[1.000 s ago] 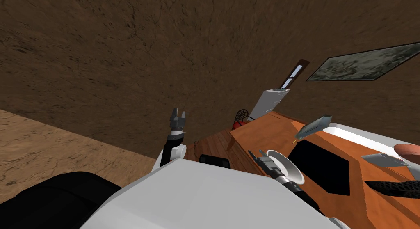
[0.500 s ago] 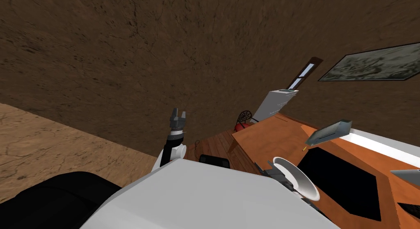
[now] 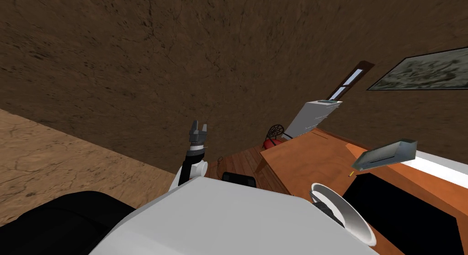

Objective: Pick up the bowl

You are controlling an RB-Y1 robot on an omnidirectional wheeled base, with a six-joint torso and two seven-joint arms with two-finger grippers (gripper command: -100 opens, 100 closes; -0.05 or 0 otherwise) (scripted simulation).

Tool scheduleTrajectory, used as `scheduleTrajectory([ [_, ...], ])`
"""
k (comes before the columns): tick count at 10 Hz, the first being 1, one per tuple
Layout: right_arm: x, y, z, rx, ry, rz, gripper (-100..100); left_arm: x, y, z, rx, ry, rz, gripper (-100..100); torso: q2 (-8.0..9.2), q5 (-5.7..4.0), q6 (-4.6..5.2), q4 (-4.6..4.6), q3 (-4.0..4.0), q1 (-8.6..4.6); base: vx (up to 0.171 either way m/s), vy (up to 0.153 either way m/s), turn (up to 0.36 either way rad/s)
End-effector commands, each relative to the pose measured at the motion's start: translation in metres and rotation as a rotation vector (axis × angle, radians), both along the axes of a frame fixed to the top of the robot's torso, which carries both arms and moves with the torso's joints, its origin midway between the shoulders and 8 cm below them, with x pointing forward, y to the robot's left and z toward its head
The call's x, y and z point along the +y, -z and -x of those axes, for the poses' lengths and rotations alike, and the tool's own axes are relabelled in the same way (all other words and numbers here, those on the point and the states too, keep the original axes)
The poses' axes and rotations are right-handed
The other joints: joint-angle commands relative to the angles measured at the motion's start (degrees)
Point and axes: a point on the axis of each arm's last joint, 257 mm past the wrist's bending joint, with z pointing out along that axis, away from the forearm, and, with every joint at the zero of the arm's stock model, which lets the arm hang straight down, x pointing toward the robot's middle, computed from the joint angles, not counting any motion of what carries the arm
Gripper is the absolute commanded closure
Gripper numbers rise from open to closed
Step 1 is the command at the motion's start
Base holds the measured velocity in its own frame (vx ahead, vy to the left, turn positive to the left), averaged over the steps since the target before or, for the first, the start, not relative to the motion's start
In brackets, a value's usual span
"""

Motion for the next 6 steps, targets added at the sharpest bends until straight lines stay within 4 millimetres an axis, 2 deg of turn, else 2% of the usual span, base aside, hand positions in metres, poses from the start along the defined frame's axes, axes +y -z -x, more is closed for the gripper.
scheduleTrajectory([
  [1, -0.020, 0.013, 0.032, 0.073, -0.026, 0.088, -100, 0.000, 0.000, 0.000, 0.000, 0.000, 0.000, 0, 0.00, 0.00, 0.00, 0.00, 0.00, 0.00, 0.055, 0.005, 0.081],
  [2, -0.020, 0.013, 0.032, 0.072, -0.032, 0.096, -100, 0.000, 0.000, 0.000, 0.000, 0.000, 0.000, 0, 0.01, 0.01, 0.00, 0.00, 0.01, 0.04, 0.053, -0.001, 0.029],
  [3, -0.037, 0.023, 0.057, 0.133, -0.058, 0.166, -100, 0.000, 0.000, 0.000, 0.000, 0.000, 0.000, 0, 0.01, 0.01, 0.00, 0.01, 0.01, 0.03, 0.068, -0.018, 0.078],
  [4, -0.037, 0.023, 0.057, 0.133, -0.059, 0.167, -100, 0.000, 0.000, 0.000, 0.000, 0.000, 0.000, 0, -0.02, -0.01, -0.01, 0.00, -0.01, -0.02, 0.059, -0.014, 0.034],
  [6, -0.065, 0.036, 0.104, 0.243, -0.113, 0.286, -100, 0.000, 0.000, 0.000, 0.000, 0.000, 0.000, 0, -0.01, 0.00, 0.00, 0.00, 0.00, -0.01, 0.069, -0.014, 0.083],
])
